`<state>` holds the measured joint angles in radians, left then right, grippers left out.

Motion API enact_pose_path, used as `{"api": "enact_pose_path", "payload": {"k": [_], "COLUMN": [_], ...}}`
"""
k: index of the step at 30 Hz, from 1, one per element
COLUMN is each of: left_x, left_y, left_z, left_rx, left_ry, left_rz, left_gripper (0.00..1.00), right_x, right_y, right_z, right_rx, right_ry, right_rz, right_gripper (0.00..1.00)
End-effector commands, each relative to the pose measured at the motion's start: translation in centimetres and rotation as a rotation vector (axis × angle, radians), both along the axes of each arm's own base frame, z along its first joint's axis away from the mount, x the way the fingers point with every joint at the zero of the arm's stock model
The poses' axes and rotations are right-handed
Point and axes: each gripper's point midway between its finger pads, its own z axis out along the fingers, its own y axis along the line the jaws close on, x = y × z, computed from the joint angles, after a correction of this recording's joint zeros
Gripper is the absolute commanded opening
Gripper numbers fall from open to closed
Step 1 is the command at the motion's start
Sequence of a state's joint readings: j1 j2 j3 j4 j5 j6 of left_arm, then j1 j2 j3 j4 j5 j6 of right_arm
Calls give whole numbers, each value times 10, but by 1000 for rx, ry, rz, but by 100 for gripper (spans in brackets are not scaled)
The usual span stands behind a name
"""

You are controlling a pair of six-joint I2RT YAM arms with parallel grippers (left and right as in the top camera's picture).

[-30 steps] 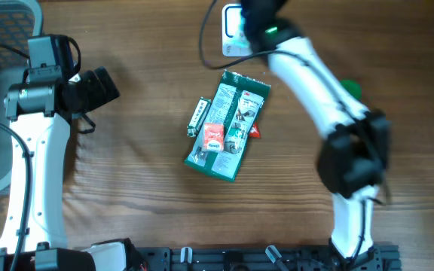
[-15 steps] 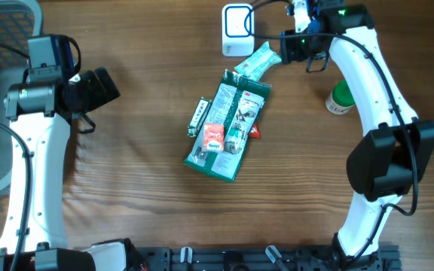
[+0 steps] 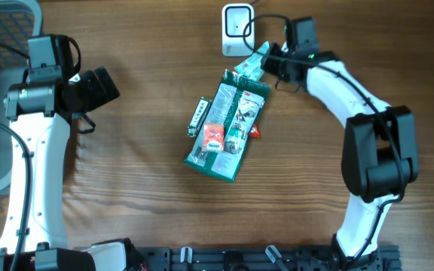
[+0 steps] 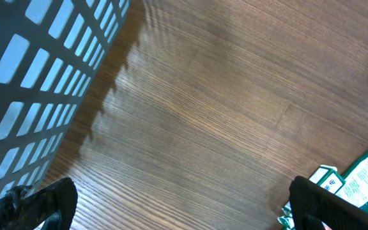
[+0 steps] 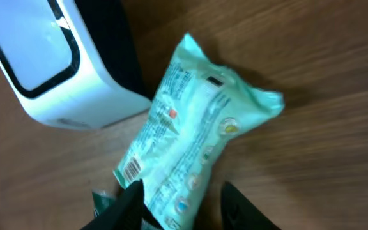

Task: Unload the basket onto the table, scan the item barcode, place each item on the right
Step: 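Carry the wipes pack right and set it down beside the jar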

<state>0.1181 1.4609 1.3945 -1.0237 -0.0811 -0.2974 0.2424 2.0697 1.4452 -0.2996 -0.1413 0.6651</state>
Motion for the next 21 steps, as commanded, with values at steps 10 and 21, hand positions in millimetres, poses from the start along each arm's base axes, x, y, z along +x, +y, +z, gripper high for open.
{"api": "enact_pose_path", "payload": {"k": [10, 21], "left_x": [3, 3], "left_y": [1, 1], "left_z": [3, 3], "left_rx": [-4, -4], "left_ry": [-10, -10], "left_rz": [3, 3], "left_gripper": [100, 100], "right_x": [-3, -11], "right_y": [8, -55], "right_z": [-64, 43], "right_rx": [-139, -304], "right_ry": [14, -93], "right_rz": [-145, 0], "right_gripper": [16, 4]}}
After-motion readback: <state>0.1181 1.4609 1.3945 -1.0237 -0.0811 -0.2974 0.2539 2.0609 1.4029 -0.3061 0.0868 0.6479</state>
